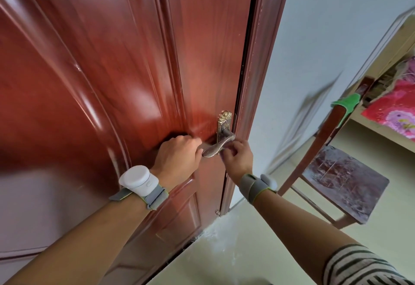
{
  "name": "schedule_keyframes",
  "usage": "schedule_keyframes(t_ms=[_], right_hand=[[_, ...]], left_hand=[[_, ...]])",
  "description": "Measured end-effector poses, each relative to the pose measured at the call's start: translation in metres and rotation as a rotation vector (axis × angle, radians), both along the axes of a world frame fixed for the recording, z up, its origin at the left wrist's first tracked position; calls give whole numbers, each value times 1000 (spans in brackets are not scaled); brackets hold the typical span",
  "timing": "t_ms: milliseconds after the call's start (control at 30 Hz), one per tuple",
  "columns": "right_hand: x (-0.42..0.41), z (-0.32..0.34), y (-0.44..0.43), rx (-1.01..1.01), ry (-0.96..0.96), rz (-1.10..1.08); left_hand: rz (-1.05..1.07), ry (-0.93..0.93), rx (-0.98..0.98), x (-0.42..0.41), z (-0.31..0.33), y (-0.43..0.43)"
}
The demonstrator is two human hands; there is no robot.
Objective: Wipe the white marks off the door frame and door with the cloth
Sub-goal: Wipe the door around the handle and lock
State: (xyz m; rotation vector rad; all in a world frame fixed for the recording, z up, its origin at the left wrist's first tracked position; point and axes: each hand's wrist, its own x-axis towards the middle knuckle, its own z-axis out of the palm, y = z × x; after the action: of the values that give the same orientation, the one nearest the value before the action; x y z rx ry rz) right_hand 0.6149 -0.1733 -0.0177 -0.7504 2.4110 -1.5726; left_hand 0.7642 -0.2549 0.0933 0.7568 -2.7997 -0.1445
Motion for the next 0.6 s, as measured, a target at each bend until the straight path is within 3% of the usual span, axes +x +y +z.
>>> schedule_keyframes(t_ms=[67, 200, 300, 367, 467, 600], right_hand=[[2, -8, -1, 33, 23, 27], [-4, -2, -7, 16, -144, -121], [-14, 7, -3, -227, -605, -183], [-22, 5, 7, -319, -805, -261], [-23, 0, 14, -339, -749, -437], [-2, 8, 6, -199, -569, -376]], left_hand=[[1, 3, -6, -1, 1, 0], [-4, -4, 2, 0, 2, 0], [12, -18, 7, 1, 2, 0], [17, -20, 7, 1, 2, 1], [14, -15, 7, 3, 3, 0], [10, -23, -9, 3, 3, 1]])
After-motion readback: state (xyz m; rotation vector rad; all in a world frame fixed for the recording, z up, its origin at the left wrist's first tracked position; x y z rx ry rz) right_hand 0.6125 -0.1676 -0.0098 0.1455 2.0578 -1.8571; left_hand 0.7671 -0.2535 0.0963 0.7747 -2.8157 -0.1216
